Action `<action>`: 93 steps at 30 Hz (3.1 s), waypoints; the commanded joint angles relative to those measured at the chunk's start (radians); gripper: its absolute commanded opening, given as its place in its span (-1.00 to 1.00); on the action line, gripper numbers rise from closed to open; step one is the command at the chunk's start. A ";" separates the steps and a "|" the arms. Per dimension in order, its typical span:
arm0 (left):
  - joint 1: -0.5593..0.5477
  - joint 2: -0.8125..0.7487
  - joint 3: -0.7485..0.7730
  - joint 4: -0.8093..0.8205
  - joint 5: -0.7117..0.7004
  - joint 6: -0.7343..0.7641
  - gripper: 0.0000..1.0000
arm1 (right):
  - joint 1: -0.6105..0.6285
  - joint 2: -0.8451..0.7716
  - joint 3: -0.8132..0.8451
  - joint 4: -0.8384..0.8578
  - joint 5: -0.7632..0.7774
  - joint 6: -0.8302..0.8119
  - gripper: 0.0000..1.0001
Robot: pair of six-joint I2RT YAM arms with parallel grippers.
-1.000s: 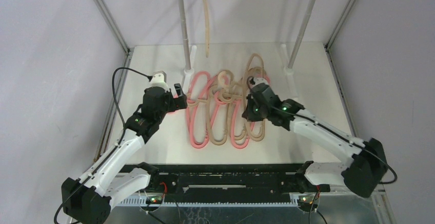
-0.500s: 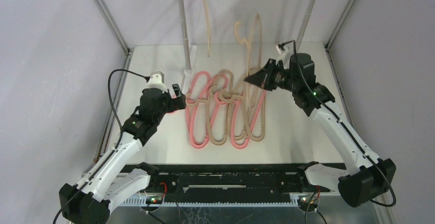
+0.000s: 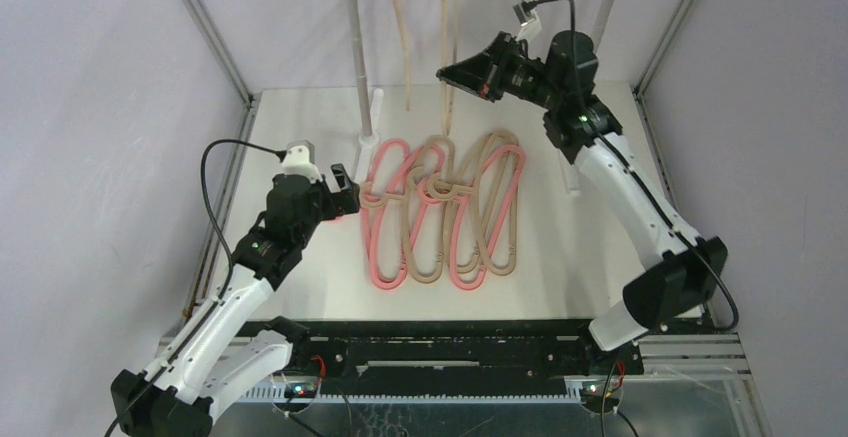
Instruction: Organize the hangers
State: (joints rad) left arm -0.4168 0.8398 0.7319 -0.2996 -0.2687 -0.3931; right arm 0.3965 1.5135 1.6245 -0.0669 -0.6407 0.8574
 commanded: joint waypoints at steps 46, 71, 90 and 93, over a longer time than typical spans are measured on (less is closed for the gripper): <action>-0.004 -0.009 -0.023 0.021 -0.014 -0.001 0.99 | 0.012 0.280 0.136 0.130 0.123 0.081 0.30; -0.005 0.005 -0.014 0.016 -0.036 0.000 0.99 | 0.329 -0.136 -0.540 -0.511 0.887 -0.445 0.70; -0.005 0.002 -0.024 0.008 -0.038 -0.005 0.99 | 0.352 0.080 -0.754 -0.318 0.884 -0.394 0.11; -0.004 0.006 -0.025 0.012 -0.034 -0.007 0.99 | 0.353 0.074 -0.766 -0.318 0.890 -0.394 -0.15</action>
State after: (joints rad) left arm -0.4168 0.8490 0.7155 -0.3042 -0.2928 -0.3927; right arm 0.7483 1.5951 0.8761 -0.4271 0.2344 0.4549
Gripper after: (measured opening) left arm 0.994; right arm 0.505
